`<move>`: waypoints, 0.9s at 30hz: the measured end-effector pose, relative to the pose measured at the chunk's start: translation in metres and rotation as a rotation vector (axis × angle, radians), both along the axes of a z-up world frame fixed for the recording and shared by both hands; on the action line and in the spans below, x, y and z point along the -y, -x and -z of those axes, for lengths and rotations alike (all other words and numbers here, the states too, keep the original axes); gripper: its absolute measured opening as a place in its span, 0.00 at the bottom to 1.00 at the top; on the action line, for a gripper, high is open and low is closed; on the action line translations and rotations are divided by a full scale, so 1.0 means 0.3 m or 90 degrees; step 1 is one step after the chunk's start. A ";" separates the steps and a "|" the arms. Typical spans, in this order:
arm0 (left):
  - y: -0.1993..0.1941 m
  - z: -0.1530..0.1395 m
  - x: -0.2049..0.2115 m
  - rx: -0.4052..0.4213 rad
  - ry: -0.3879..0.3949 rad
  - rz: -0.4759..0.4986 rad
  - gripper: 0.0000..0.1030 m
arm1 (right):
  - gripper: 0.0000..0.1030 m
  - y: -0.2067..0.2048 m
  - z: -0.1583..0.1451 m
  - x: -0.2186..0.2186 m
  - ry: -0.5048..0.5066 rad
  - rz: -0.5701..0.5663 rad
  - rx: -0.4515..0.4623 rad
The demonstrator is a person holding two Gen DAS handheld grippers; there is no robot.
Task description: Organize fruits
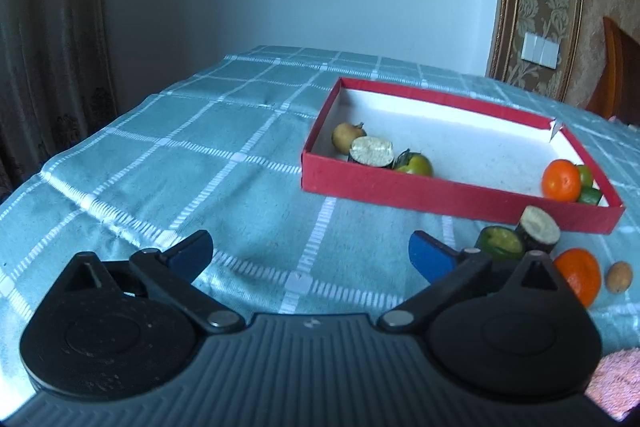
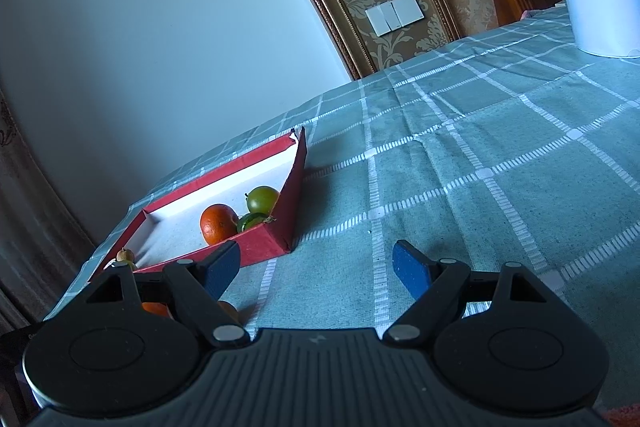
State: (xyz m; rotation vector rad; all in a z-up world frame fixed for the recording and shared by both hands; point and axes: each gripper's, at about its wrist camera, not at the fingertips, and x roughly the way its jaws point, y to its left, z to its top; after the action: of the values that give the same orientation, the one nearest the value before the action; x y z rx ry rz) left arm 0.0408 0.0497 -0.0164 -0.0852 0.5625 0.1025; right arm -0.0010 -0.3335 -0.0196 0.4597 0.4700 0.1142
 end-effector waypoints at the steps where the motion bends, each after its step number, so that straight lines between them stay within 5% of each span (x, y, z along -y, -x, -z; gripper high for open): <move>1: -0.001 0.001 -0.003 -0.001 0.005 0.004 1.00 | 0.81 0.001 0.000 0.000 0.000 0.002 0.000; 19: 0.001 0.004 -0.025 -0.002 0.038 -0.011 1.00 | 0.81 0.026 -0.014 -0.012 0.014 0.029 0.024; 27: 0.006 0.005 -0.035 0.001 0.050 -0.018 1.00 | 0.81 0.074 -0.073 -0.060 0.077 0.028 0.071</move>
State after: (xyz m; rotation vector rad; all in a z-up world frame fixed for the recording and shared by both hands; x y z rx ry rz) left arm 0.0391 0.0602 -0.0178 -0.1703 0.5641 0.1075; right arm -0.0233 -0.3155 0.0021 0.3422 0.3550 0.0683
